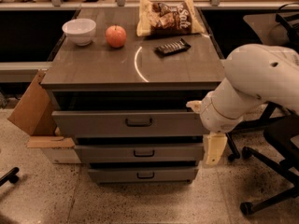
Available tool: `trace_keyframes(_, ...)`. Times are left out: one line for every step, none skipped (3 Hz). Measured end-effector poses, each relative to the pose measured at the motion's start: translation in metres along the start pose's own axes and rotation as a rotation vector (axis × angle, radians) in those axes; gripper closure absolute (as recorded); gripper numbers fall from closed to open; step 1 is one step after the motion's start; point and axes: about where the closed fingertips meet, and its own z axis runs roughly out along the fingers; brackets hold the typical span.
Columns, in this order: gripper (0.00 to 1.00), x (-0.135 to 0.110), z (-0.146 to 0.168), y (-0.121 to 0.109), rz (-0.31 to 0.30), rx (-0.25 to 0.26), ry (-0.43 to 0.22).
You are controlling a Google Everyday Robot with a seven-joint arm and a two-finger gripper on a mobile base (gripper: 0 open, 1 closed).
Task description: Open top drawer
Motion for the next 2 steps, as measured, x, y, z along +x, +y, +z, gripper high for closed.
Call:
trace_keyframes(0.00,0.004,0.021,-0.016,-0.019,0.028,0.018)
trace_keyframes(0.00,0.012,0.042,-0.035,-0.014,0.048,0.009)
